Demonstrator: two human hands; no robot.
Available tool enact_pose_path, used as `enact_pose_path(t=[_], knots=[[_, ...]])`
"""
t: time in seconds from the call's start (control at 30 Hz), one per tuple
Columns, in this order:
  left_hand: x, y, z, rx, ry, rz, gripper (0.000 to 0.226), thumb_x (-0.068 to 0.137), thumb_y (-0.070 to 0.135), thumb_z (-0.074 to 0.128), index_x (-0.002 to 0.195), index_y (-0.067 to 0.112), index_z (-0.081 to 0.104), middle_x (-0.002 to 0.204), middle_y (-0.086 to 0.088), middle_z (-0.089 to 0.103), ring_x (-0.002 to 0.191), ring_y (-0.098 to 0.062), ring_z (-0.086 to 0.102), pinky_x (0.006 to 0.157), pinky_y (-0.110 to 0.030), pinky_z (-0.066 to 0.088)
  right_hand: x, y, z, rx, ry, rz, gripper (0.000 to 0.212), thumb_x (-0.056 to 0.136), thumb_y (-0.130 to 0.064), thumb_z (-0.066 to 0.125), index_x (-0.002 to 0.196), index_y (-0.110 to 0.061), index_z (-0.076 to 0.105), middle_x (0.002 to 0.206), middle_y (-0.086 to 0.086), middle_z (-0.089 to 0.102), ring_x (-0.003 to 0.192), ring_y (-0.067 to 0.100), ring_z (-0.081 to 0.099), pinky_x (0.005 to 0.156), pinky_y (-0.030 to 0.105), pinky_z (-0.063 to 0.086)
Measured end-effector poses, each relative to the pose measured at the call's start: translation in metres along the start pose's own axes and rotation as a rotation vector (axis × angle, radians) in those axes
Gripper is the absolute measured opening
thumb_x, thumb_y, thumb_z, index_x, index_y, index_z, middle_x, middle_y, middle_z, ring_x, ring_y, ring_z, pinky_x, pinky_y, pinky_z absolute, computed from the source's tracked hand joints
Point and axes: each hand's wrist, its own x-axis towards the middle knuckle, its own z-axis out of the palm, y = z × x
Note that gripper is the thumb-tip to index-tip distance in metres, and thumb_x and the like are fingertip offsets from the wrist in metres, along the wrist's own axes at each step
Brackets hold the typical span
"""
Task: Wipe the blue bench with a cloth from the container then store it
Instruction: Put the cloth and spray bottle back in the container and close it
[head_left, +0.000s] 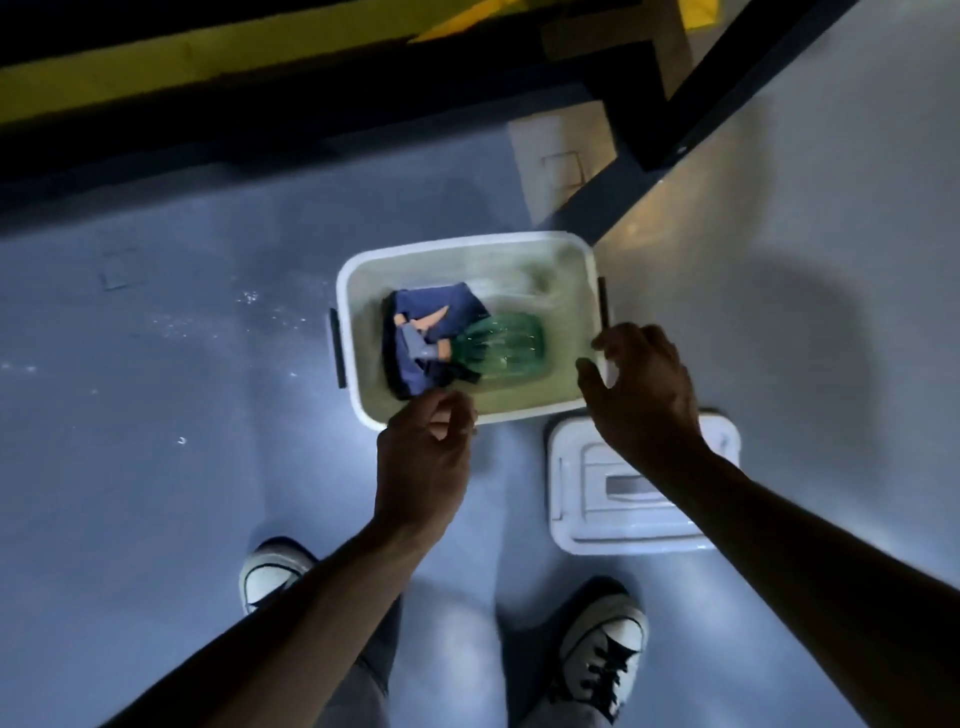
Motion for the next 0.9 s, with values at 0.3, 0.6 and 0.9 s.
enact_pose_path(t=[0.3, 0.6, 0.9], knots=[[-0.045, -0.047, 0.108, 0.315, -0.185, -0.140, 0.016, 0.099, 0.026, 0.061, 0.107, 0.017, 0.071, 0.095, 0.003, 0.075, 0.096, -0.020, 0.072, 0.073, -0.018, 0.046, -0.051, 0.178, -0.008, 0.194, -0.225, 0.688, 0.028, 0.089, -0.033, 0.069, 0.111, -0.018, 0.064, 0.115, 0.008, 0.070, 0.110, 0.029, 0.065, 0.100, 0.040, 0.050], [-0.023, -0.128, 0.177, 0.479, -0.118, -0.178, 0.019, 0.082, 0.029, 0.062, 0.097, 0.018, 0.064, 0.099, -0.005, 0.072, 0.090, -0.025, 0.072, 0.073, -0.028, 0.052, -0.042, 0.264, 0.043, 0.132, -0.248, 0.817, 0.058, 0.088, -0.035, 0.065, 0.135, -0.006, 0.045, 0.134, 0.022, 0.051, 0.119, 0.044, 0.054, 0.101, 0.048, 0.049], [-0.037, -0.097, 0.165, 0.344, -0.060, -0.248, 0.024, 0.090, 0.015, 0.066, 0.113, 0.015, 0.066, 0.100, 0.006, 0.068, 0.078, -0.003, 0.062, 0.069, -0.014, 0.044, -0.051, 0.257, 0.028, 0.169, -0.222, 0.819, 0.043, 0.087, -0.032, 0.064, 0.123, -0.014, 0.048, 0.126, 0.016, 0.052, 0.102, 0.037, 0.057, 0.094, 0.046, 0.051]])
